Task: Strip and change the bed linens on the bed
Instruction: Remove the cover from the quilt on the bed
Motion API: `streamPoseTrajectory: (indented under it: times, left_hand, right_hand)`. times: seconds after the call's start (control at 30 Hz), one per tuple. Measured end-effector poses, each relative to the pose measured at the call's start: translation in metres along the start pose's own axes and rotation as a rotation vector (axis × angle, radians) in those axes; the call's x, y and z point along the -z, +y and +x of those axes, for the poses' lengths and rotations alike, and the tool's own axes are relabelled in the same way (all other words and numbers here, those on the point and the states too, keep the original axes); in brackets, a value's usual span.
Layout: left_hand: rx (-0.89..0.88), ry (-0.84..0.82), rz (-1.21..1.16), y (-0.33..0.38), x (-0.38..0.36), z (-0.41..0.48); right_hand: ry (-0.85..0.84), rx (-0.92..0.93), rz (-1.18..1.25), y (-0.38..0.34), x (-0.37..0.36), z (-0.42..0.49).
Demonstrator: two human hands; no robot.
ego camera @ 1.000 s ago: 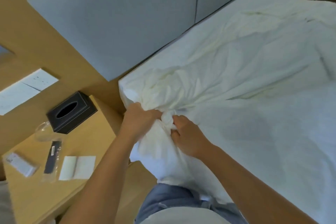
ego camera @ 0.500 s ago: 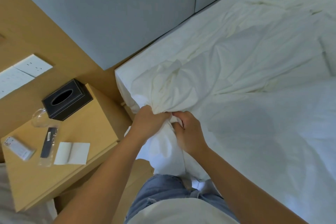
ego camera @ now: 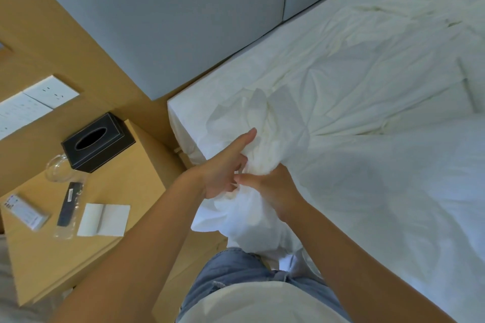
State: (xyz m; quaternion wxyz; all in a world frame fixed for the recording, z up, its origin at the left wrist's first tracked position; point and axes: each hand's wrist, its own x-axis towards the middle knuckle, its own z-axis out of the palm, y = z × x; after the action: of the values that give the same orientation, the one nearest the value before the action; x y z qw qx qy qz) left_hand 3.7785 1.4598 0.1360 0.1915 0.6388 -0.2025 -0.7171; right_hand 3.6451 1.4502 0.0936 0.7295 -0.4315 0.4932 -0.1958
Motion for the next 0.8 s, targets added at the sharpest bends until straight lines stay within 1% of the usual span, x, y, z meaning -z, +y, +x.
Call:
streamPoseTrajectory:
  times: [0.1,0.17,0.23,0.33,0.43,0.5,0.57,0.6,0.63,0.73,0.8]
  left_hand:
    - [0.013,-0.006,0.123,0.006,-0.005,0.002]
    - [0.002,-0.032,0.154,0.01,-0.004,0.003]
    - [-0.006,-0.039,0.159,0.011,-0.003,0.005]
    - [-0.03,-0.014,0.107,0.008,0.007,0.008]
    - [-0.155,0.008,-0.07,-0.005,0.019,0.01]
    - [-0.206,0.115,-0.068,-0.017,0.019,0.015]
    - [-0.222,0.29,0.02,-0.029,0.01,0.02]
    - [-0.227,0.354,0.062,-0.033,0.004,0.021]
    - [-0.228,0.384,0.094,-0.037,0.0,0.025]
    - [-0.119,0.387,0.253,-0.036,-0.007,0.032]
    - [-0.033,0.335,0.353,-0.028,-0.003,0.031]
  right_hand:
    - [-0.091,-0.089,0.076,-0.002,0.007,0.001]
    - [-0.181,-0.145,0.129,-0.004,0.015,0.0]
    - [-0.223,-0.186,0.147,-0.004,0.019,0.0]
    - [-0.135,-0.198,0.164,-0.001,0.016,0.003]
    - [-0.012,-0.203,0.251,0.005,0.016,0.004]
    - [-0.016,-0.192,0.33,0.009,0.022,0.002]
    - [-0.063,-0.193,0.356,0.012,0.027,-0.001]
    - [-0.081,-0.201,0.359,0.013,0.029,-0.001]
    - [-0.097,-0.211,0.367,0.015,0.03,-0.002]
    - [-0.125,-0.221,0.393,0.022,0.033,-0.005]
    - [-0.132,-0.225,0.441,0.027,0.032,-0.007]
